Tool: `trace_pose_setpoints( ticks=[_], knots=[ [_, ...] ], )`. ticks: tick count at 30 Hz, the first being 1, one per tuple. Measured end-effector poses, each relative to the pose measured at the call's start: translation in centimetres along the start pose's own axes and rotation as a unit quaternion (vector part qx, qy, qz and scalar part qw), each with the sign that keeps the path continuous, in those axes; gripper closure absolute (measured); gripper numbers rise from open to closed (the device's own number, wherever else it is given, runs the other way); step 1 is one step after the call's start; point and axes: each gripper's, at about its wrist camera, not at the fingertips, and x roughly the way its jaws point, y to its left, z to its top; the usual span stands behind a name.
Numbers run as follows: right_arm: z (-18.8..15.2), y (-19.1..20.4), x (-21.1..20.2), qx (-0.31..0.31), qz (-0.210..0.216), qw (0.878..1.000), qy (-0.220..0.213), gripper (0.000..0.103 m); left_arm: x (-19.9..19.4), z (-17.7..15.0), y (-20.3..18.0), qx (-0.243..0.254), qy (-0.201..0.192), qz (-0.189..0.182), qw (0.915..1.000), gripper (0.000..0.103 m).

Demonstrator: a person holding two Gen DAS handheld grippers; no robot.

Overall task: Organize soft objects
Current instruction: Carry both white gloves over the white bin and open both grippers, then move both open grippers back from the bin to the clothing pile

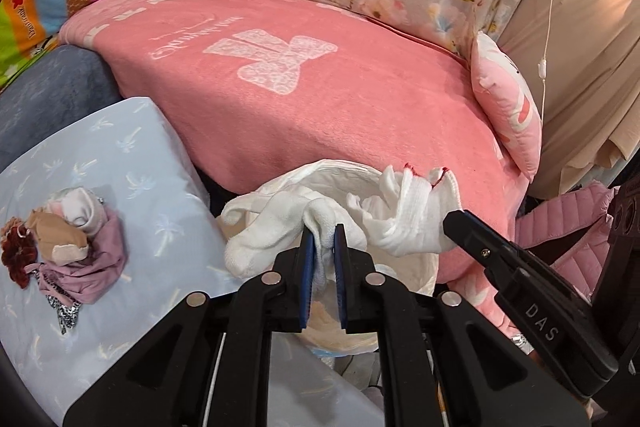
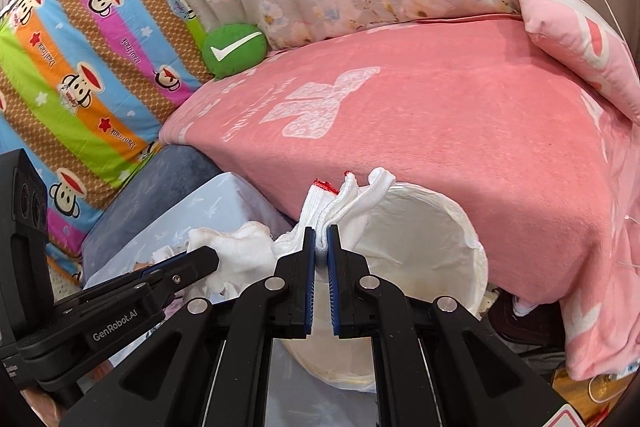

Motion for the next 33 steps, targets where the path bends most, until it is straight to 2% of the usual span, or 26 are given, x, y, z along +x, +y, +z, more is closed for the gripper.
trace_pose_setpoints(
  ticks=[1, 3, 5, 6, 10, 24, 28, 33],
  knots=[
    [0.0, -0.2, -0.1, 0.001, -0.001, 1.0, -0.001, 0.092, 0.1, 0.1, -0.2, 0.0, 0.001, -0.001, 1.0, 0.087],
    [0.0, -0.6, -0.2, 0.005, -0.002, 1.0, -0.004, 0.091, 0.1, 0.2, -0.4, -0.005, 0.0, 0.004, 1.0, 0.057],
    [0.0, -0.8, -0.3, 0.008, -0.002, 1.0, -0.004, 0.091, -0.1, 0.2, -0.5, -0.01, -0.013, 0.013, 0.9998, 0.038],
    [0.0, -0.9, -0.3, 0.009, -0.003, 1.0, -0.004, 0.091, -0.3, 0.2, -0.6, -0.01, -0.019, 0.017, 0.9996, 0.035],
    [-0.1, -0.9, -0.6, 0.01, -0.002, 1.0, -0.006, 0.085, -0.4, 0.3, -0.6, -0.006, -0.022, 0.028, 0.9993, 0.035],
    [-0.9, 0.9, 0.2, -0.014, 0.01, 1.0, 0.011, 0.08, -1.2, -0.5, 1.2, -0.02, -0.03, 0.055, 0.9979, 0.035],
    [-1.3, 1.5, 0.4, -0.022, 0.013, 1.0, 0.015, 0.072, -1.5, -0.9, 2.2, -0.03, -0.03, 0.062, 0.9972, 0.035],
    [-1.9, 2.6, 0.9, -0.034, 0.018, 0.999, 0.025, 0.072, -1.8, -1.3, 3.2, -0.038, -0.032, 0.078, 0.9957, 0.035]
  ],
)
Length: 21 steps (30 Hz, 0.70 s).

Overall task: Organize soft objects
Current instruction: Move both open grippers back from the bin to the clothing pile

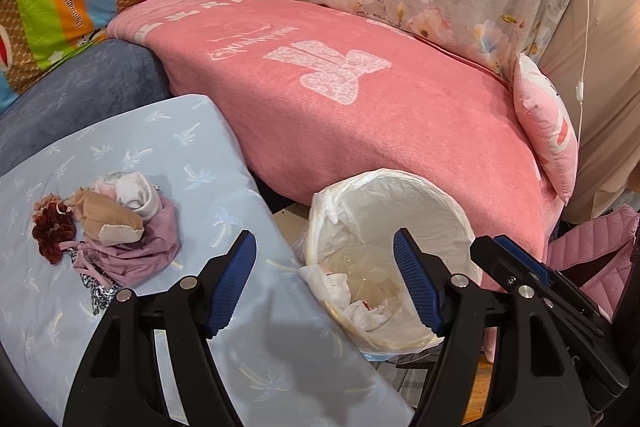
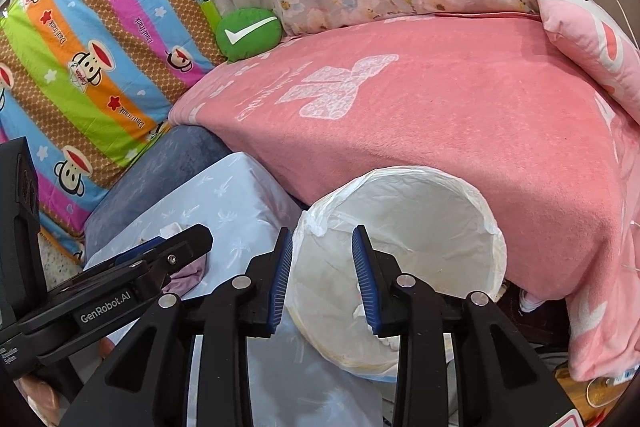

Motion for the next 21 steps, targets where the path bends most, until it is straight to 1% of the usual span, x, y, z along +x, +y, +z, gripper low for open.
trace_pose_setpoints(
  ticks=[14, 21],
  knots=[
    [-1.1, 3.6, 1.5, -0.032, 0.015, 0.999, 0.024, 0.071, -0.7, -0.8, 3.4, -0.025, -0.005, 0.031, 0.9992, 0.035],
    [-1.5, 5.2, 2.4, -0.047, 0.022, 0.998, 0.035, 0.071, -0.8, -1.3, 5.5, -0.046, 0.0, 0.043, 0.998, 0.035]
  ],
)
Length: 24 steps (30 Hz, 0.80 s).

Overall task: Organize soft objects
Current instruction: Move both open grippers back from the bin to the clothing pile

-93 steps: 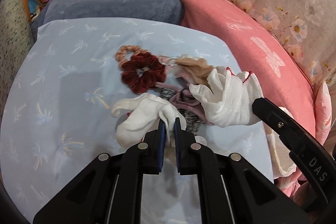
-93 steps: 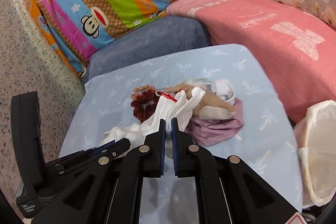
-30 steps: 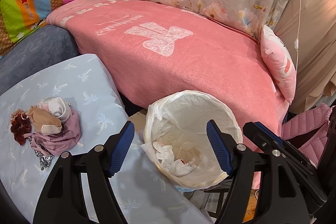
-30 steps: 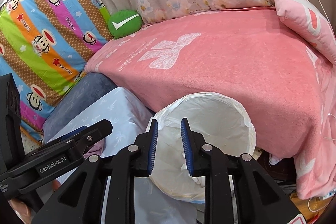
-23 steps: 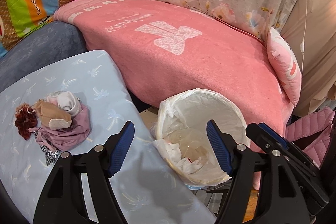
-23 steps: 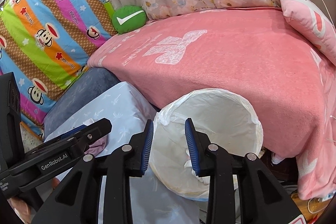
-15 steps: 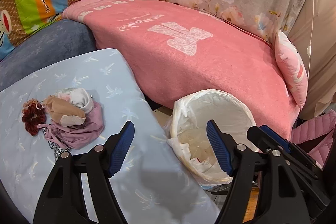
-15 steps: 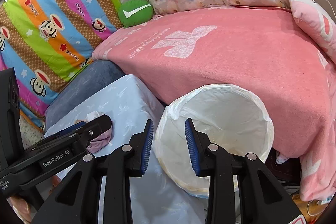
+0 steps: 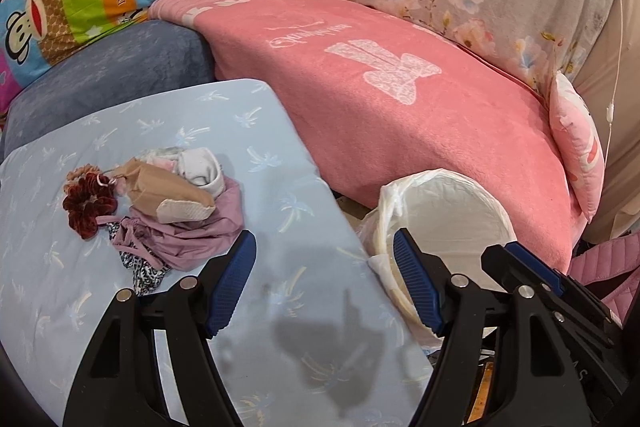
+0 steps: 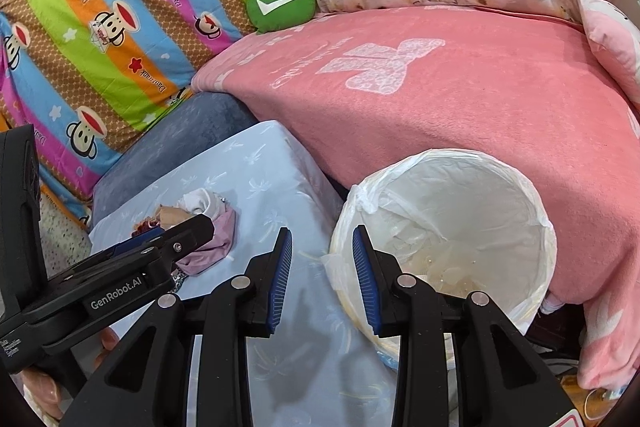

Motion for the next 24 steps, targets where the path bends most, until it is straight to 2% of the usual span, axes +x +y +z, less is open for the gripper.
trace_pose_setpoints(
  ticks=[11, 24],
  knots=[
    [-0.6, 3.2, 1.6, -0.026, 0.015, 0.999, 0.017, 0.071, -0.1, -0.8, 3.9, -0.035, 0.008, 0.021, 0.9991, 0.035],
    [-1.3, 8.2, 4.0, -0.063, 0.039, 0.996, 0.04, 0.065, -0.7, -1.6, 10.6, -0.089, 0.011, 0.062, 0.994, 0.034]
  ],
)
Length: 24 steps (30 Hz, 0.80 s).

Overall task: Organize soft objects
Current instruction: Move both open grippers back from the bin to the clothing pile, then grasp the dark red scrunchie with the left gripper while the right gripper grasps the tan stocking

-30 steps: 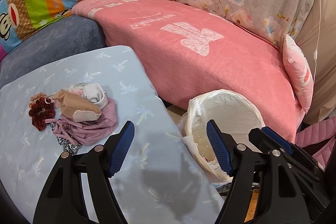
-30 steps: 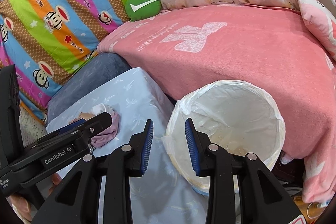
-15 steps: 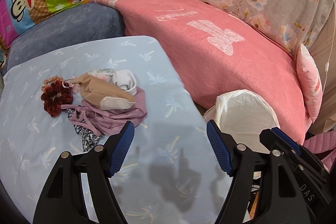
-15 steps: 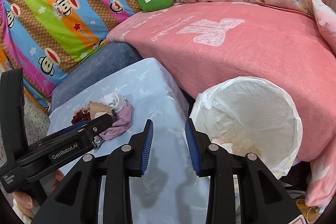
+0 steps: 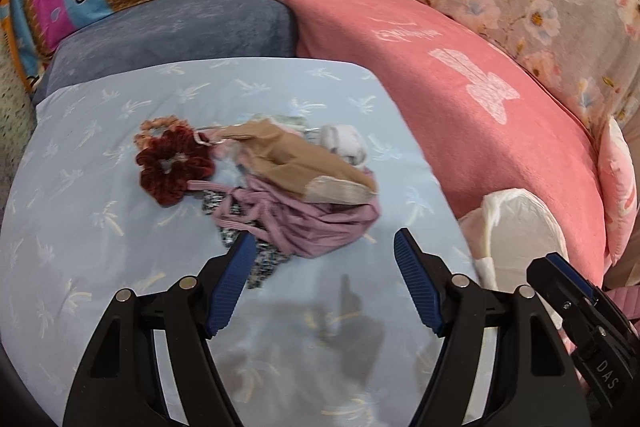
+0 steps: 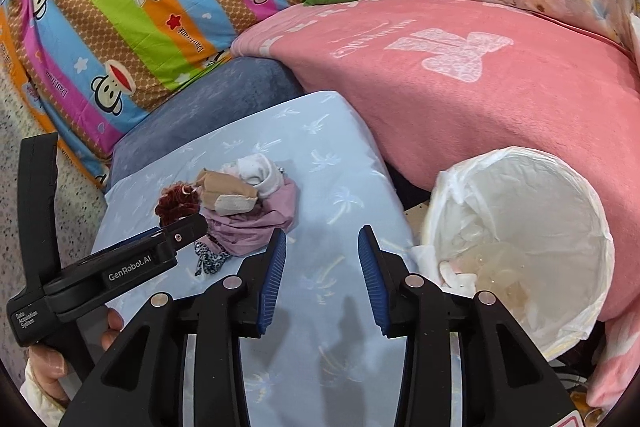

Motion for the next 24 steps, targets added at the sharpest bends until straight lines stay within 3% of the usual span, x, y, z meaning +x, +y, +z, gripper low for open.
trace_pose_setpoints(
  ticks=[9, 24],
  knots=[
    [0.7, 4.0, 2.9, -0.029, 0.015, 0.999, 0.014, 0.06, 0.4, 0.8, 5.7, -0.043, -0.002, 0.037, 0.9984, 0.023],
    [3.1, 9.0, 10.5, -0.04, 0.036, 0.997, 0.048, 0.048, 3.9, 3.3, 13.7, -0.101, 0.015, 0.078, 0.9917, 0.022]
  ],
)
